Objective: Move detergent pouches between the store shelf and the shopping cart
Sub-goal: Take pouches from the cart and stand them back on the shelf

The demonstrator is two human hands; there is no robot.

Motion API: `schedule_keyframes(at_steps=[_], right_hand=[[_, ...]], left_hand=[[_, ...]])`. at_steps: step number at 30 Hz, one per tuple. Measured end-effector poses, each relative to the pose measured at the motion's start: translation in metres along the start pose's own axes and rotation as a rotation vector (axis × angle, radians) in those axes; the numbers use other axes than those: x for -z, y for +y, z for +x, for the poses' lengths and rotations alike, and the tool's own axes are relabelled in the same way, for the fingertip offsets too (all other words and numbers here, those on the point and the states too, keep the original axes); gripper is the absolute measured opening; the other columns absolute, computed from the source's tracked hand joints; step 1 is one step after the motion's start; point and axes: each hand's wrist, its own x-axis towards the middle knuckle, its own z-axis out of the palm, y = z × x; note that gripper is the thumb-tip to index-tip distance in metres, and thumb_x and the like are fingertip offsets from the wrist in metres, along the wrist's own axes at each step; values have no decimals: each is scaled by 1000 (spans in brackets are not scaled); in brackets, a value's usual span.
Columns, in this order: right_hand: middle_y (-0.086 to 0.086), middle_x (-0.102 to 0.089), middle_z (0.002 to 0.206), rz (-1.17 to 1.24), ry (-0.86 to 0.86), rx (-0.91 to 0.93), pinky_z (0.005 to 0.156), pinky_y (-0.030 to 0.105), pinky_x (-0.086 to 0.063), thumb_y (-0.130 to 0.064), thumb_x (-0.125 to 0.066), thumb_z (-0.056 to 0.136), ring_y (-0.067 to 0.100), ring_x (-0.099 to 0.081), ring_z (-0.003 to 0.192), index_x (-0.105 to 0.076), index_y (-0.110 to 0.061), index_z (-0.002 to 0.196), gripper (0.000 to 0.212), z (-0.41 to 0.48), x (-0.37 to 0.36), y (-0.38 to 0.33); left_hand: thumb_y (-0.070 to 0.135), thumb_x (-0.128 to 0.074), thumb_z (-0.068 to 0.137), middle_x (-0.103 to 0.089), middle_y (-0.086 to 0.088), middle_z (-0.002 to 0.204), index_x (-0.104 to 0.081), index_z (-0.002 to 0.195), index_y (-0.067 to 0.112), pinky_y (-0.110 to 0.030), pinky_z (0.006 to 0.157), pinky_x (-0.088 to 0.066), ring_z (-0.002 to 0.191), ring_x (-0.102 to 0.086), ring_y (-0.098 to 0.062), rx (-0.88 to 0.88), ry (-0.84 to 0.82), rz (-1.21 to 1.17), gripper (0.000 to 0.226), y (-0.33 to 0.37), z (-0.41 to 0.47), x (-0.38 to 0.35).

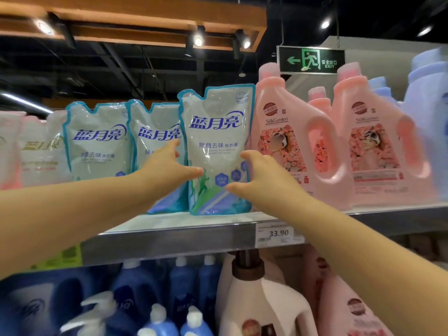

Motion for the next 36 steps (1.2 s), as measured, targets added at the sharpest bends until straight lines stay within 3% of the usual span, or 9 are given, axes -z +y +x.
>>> schedule_keyframes(at_steps=[3,5,8,12,15,18,23,28,36], right_hand=[[-2,-54,130,26,7,-29,96,32,-42,-35,-60,86,20,-52,118,-46,-26,133,50,-21,12,-6],[-4,-63,117,47,37,-38,94,33,-44,-34,-60,85,18,-56,110,-57,-28,120,36,-38,21,-11],[-7,-67,104,54,102,-30,88,29,-46,-32,-60,85,14,-59,100,-65,-29,105,21,-71,39,-17],[-14,-63,79,81,137,-47,72,25,-47,-29,-59,86,7,-60,80,-69,-29,93,12,-135,66,-23],[-11,-66,80,87,171,-108,71,25,-48,-29,-59,85,5,-60,77,-70,-27,88,12,-187,82,-19],[-7,-69,81,108,194,-184,73,28,-49,-27,-59,85,7,-62,78,-70,-25,83,11,-240,93,-8],[-7,-68,72,164,232,-380,75,32,-50,-22,-60,85,10,-63,77,-65,-27,70,17,-333,116,26],[-10,-64,67,160,333,-659,68,29,-47,-21,-60,87,6,-58,68,-60,-29,64,24,-448,148,89],[0,-70,74,66,482,-1107,80,32,-49,-21,-61,85,18,-67,82,-63,-27,68,19,-613,214,208]], left_hand=[[17,-67,84,-53,-4,120,-46,130,19,-24,81,-44,104,-52,-16,-93,-14,-20,52,12,-25,-2],[16,-65,85,-60,-2,106,-56,114,18,-18,76,-45,95,-56,-15,-171,-51,-20,31,22,-43,-7],[16,-63,86,-62,6,82,-62,90,21,-6,61,-43,76,-57,-9,-240,-101,-86,6,38,-76,-14],[23,-61,87,-65,6,76,-65,77,24,-11,64,-42,72,-57,-5,-309,-178,-128,11,58,-129,-23],[25,-58,88,-67,3,73,-68,75,20,-25,75,-46,75,-60,-8,-332,-245,-148,17,71,-170,-32],[23,-57,89,-63,7,61,-65,68,25,-15,59,-44,60,-57,2,-348,-303,-211,23,80,-216,-50],[23,-53,91,-60,11,51,-63,62,26,-12,52,-38,51,-52,5,-339,-439,-333,30,110,-291,-97],[18,-58,88,-54,7,46,-60,62,19,-18,57,-38,50,-47,-1,-261,-684,-493,27,156,-365,-185],[20,-60,87,-50,15,41,-54,60,20,-14,50,-35,42,-43,3,-44,-1000,-621,27,213,-495,-357]])
